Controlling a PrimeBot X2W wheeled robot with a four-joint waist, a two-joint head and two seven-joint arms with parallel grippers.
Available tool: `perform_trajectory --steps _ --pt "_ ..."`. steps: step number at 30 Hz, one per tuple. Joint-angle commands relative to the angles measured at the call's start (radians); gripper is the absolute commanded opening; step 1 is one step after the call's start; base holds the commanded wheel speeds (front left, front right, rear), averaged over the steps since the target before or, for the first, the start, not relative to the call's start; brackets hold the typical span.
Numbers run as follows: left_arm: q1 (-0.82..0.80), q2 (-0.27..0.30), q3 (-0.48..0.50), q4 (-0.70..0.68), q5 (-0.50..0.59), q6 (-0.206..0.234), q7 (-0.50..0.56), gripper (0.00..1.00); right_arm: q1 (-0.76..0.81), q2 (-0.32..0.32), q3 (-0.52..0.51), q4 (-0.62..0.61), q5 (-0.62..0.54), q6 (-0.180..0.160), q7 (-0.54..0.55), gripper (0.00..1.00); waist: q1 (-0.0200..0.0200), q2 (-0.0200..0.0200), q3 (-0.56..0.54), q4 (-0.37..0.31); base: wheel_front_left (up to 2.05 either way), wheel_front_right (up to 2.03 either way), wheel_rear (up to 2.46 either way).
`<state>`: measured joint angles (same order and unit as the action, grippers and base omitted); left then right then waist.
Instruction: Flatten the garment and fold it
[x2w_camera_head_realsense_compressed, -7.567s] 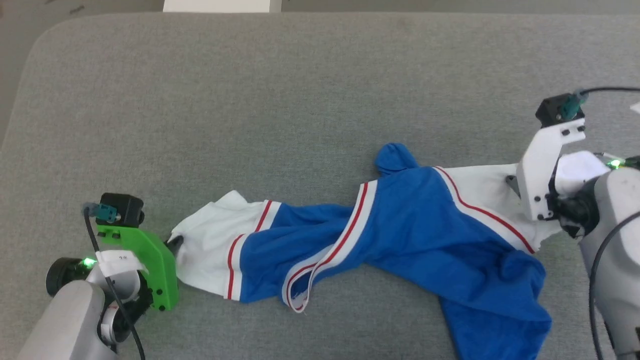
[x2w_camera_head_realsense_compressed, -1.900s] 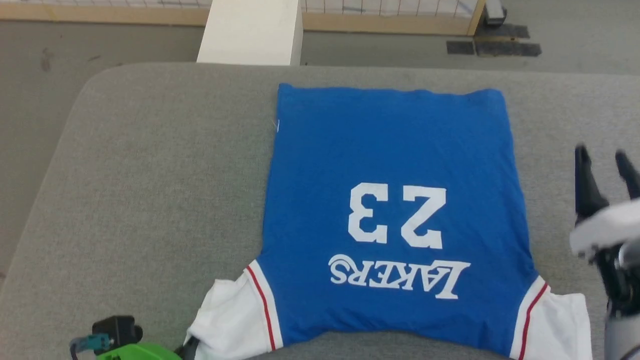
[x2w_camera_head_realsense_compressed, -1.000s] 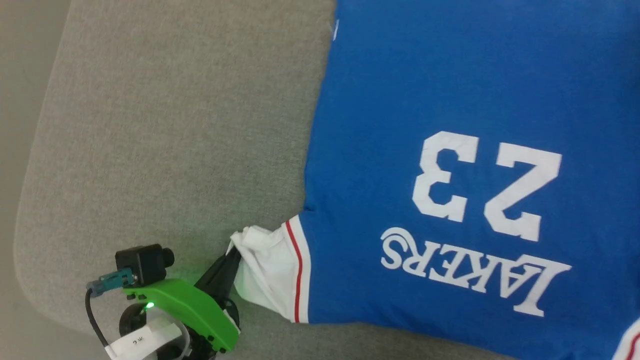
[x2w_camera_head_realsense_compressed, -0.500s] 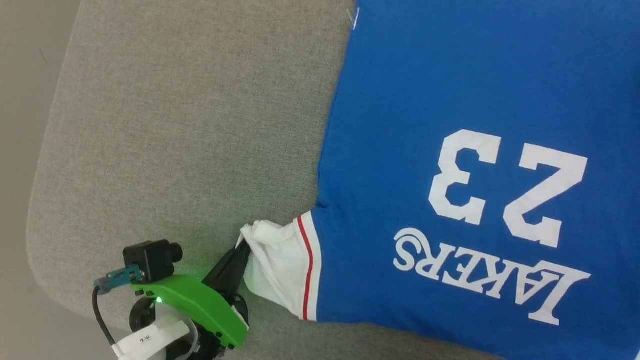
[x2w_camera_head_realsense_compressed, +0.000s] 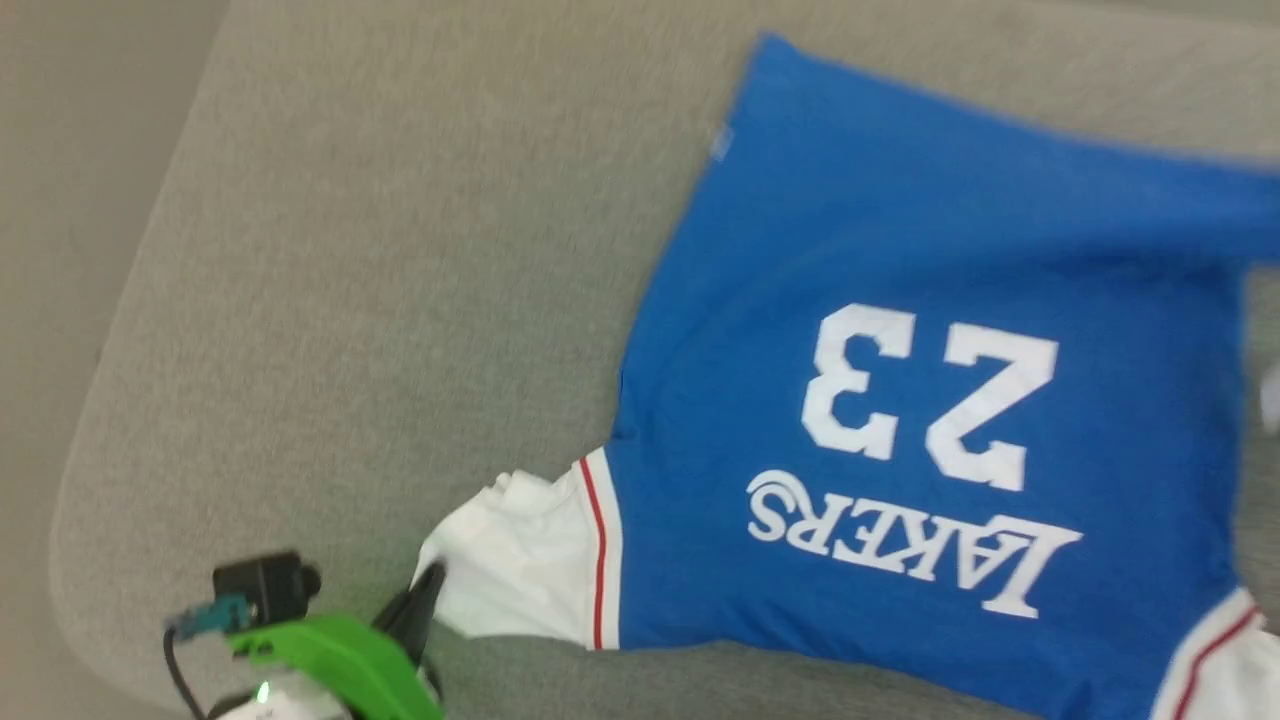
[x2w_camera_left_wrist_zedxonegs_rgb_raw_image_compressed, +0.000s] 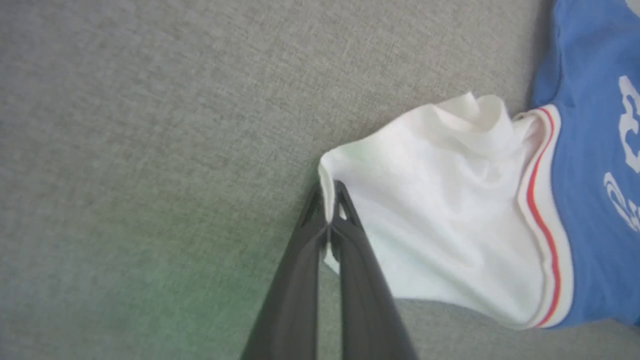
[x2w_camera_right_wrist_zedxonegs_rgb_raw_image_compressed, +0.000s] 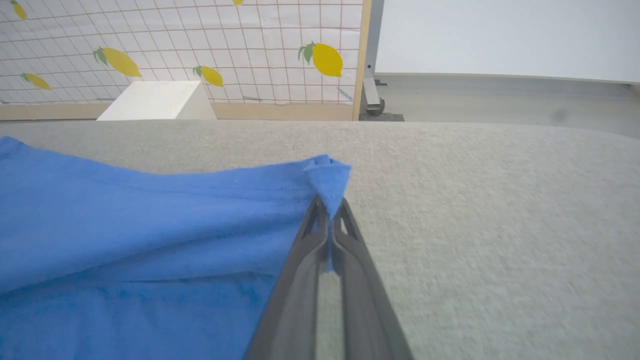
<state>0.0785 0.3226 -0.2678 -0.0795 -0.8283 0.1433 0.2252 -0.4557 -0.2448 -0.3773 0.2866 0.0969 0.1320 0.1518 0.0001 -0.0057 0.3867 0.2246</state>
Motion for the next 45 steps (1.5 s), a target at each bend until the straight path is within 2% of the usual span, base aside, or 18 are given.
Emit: perform_trajectory --steps 1,6,10,13,23,28,29,30,31,32,34,37,42,45 --pt "0.042 0.017 0.003 0.013 0.0 0.017 0.016 0.0 0.058 0.015 -0.03 -0.02 0.009 -0.001 -0.004 0.0 -0.0001 0.0057 -0.13 -0.071 0.0 0.0 0.0" --pt "0.094 0.043 0.012 -0.017 -0.006 0.037 0.039 0.0 0.248 0.074 -0.133 -0.103 -0.017 -0.001 0.065 0.0 -0.0001 0.0057 -0.205 -0.106 0.0 0.0 0.0" --pt "0.124 0.054 0.015 -0.038 -0.011 0.048 0.052 0.0 0.377 0.125 -0.203 -0.162 -0.027 -0.001 0.175 0.0 -0.0001 0.0057 -0.24 -0.125 0.0 0.0 0.0" --pt "0.139 0.057 0.014 -0.051 -0.014 0.053 0.056 0.0 0.457 0.159 -0.244 -0.174 -0.021 -0.001 0.298 0.0 -0.0001 0.0057 -0.253 -0.136 0.0 0.0 0.0" --pt "0.142 0.061 0.001 -0.064 -0.007 0.061 0.066 0.0 0.537 0.191 -0.269 -0.114 -0.017 -0.001 0.576 0.0 -0.0001 0.0057 -0.246 -0.139 0.0 0.0 0.0" --pt "0.139 0.058 -0.002 -0.064 -0.008 0.062 0.065 0.0 0.525 0.194 -0.256 -0.112 0.0 -0.001 0.585 0.0 -0.0001 0.0057 -0.238 -0.141 0.0 0.0 0.0" --pt "0.139 0.059 -0.001 -0.063 -0.008 0.062 0.065 0.0 0.521 0.194 -0.253 -0.12 0.003 -0.001 0.57 0.07 -0.0001 0.0057 -0.239 -0.142 0.0 0.0 0.0" --pt "0.139 0.06 -0.001 -0.062 -0.009 0.062 0.065 0.0 0.517 0.194 -0.249 -0.128 0.007 -0.001 0.55 0.36 -0.0001 0.0057 -0.239 -0.143 0.0 0.0 0.0" --pt "0.139 0.06 -0.001 -0.061 -0.009 0.062 0.065 0.0 0.514 0.194 -0.243 -0.137 0.01 -0.001 0.529 0.74 -0.0001 0.0057 -0.24 -0.143 0.0 0.0 0.0" --pt "0.138 0.059 -0.002 -0.061 -0.01 0.062 0.065 0.0 0.51 0.194 -0.24 -0.146 0.012 -0.001 0.507 1.0 -0.0001 0.0057 -0.241 -0.144 0.0 0.0 0.0" --pt "0.135 0.058 -0.004 -0.06 -0.011 0.061 0.066 0.0 0.499 0.194 -0.229 -0.167 0.017 -0.001 0.449 1.0 -0.0001 0.0057 -0.243 -0.144 0.0 0.0 0.0" --pt "0.13 0.056 -0.005 -0.059 -0.012 0.061 0.065 0.0 0.474 0.168 -0.173 -0.21 0.022 -0.001 0.307 1.0 -0.0001 0.0057 -0.242 -0.144 0.0 0.0 0.0" --pt "0.118 0.052 -0.008 -0.059 -0.011 0.059 0.063 0.0 0.407 0.099 -0.016 -0.234 0.055 -0.001 0.064 1.0 -0.0001 0.0057 -0.23 -0.14 0.0 0.0 0.0" --pt "0.108 0.052 -0.01 -0.058 -0.01 0.057 0.062 0.0 0.349 0.052 0.088 -0.215 0.072 -0.001 -0.042 1.0 -0.0001 0.0057 -0.218 -0.136 0.0 0.0 0.0"
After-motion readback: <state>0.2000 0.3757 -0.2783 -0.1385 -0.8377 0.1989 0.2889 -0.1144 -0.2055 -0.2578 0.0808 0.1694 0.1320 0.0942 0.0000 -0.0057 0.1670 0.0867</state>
